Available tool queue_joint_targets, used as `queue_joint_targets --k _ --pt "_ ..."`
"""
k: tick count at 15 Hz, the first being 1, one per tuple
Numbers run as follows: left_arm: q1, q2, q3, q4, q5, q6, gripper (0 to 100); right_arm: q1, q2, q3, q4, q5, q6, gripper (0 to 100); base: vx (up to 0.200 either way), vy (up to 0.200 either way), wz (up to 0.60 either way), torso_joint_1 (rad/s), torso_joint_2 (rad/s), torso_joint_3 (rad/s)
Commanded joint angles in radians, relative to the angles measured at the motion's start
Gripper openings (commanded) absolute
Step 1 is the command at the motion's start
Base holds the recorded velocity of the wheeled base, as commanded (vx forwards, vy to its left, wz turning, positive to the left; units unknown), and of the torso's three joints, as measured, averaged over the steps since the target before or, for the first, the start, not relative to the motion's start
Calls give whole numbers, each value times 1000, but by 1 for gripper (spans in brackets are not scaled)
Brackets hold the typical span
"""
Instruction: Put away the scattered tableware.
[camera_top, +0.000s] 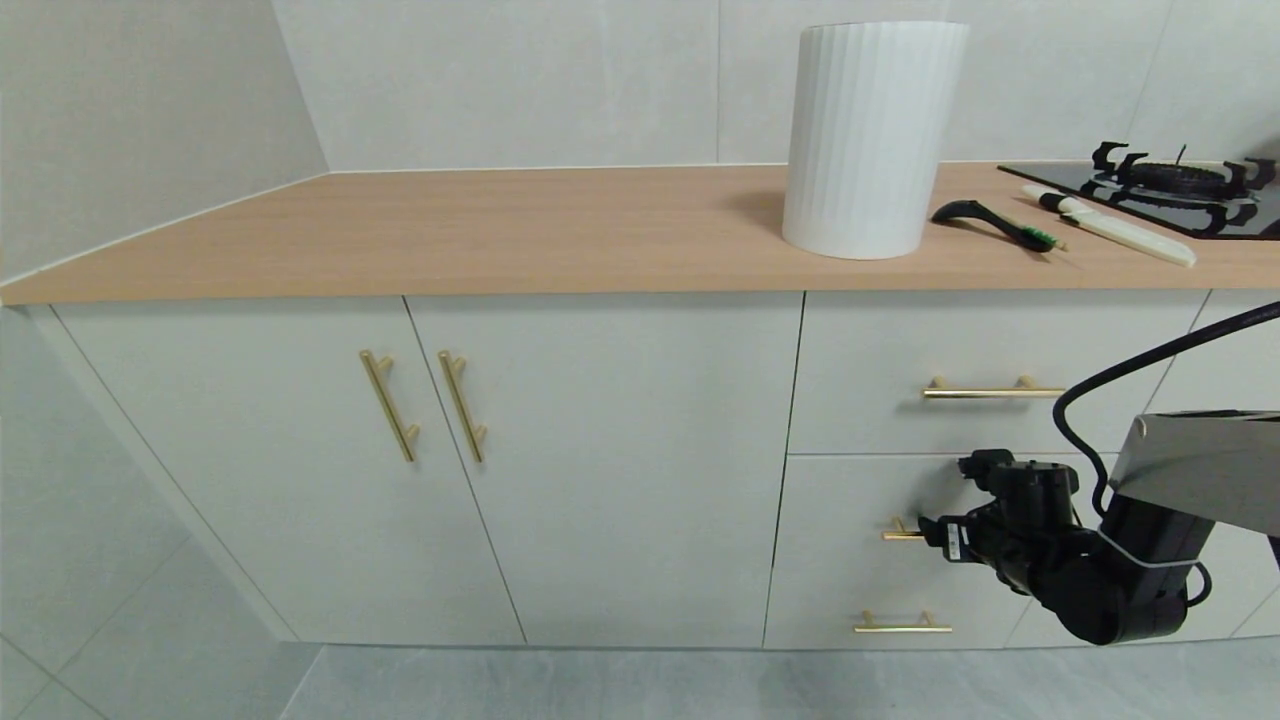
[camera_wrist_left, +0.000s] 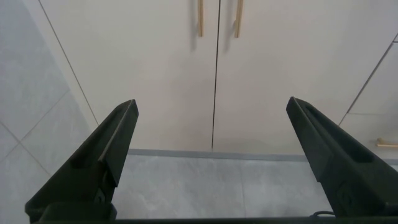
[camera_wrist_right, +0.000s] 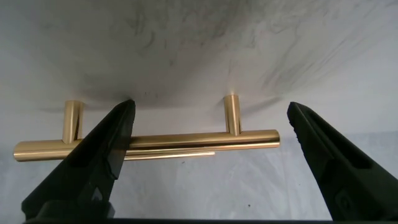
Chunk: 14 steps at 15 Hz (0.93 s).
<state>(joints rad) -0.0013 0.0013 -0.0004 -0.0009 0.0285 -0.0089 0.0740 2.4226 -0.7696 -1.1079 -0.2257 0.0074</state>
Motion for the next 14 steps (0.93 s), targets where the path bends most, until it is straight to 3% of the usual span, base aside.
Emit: queue_joint_targets --k 1,7,14 --pt "0 0 -1 -1 1 0 100 -5 7 10 3 -1 -3 100 0 0 0 0 0 0" --pt "0 0 -1 -1 1 -2 100 -20 -39 76 3 6 -11 100 0 0 0 0 0 0" --pt "0 0 0 -1 1 -2 100 -20 1 53 -13 8 -23 100 0 0 0 0 0 0"
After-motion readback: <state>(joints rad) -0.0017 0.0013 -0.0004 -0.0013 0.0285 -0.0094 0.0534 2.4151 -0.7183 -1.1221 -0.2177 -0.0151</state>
